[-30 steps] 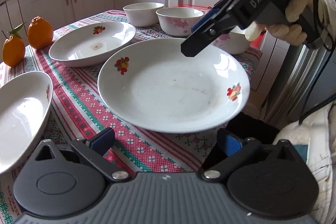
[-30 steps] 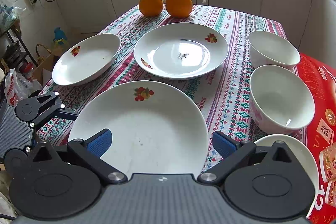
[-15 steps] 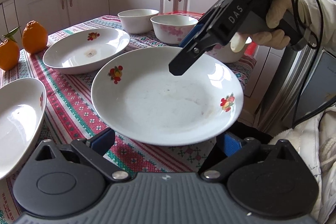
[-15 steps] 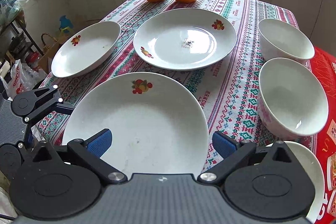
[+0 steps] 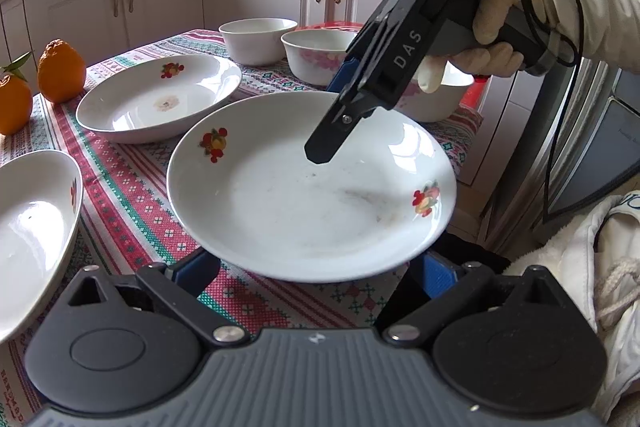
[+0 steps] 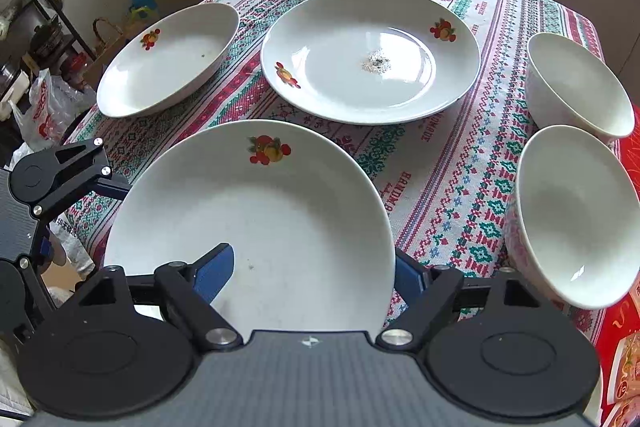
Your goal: Organize plates and bowls
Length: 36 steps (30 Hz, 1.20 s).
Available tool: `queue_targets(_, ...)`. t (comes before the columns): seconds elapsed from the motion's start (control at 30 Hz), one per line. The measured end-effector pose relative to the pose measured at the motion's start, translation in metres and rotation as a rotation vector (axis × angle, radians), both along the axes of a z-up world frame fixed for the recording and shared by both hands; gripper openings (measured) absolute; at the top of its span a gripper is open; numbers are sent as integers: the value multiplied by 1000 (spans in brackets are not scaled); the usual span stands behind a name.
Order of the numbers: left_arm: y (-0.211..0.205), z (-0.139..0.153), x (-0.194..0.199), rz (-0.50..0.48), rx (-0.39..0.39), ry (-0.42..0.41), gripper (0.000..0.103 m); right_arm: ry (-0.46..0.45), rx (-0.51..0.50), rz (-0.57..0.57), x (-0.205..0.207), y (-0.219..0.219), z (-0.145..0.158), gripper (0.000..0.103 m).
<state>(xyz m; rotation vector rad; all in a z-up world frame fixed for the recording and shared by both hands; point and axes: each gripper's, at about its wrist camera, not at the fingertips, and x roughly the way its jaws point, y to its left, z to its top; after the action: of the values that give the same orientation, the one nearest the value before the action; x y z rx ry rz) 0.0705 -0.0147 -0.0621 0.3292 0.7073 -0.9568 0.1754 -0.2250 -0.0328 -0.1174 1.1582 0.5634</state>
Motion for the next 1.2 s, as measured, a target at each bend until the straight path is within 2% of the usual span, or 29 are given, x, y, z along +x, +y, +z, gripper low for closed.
queue_targets(0.3, 4, 0, 1, 5, -2, 1, 100, 69, 87, -43, 14, -7, -1, 87)
queue_targets(0.47, 4, 0, 2, 4, -6, 5, 100, 81, 87, -34, 19, -3, -6, 87)
queue_targets(0.93, 6, 0, 4, 14, -8, 14, 100, 82, 125, -49, 19, -4, -3, 87)
queue_targets(1.2, 16, 8, 5, 50, -29, 8, 100, 47, 136, -25, 24, 7, 11, 87)
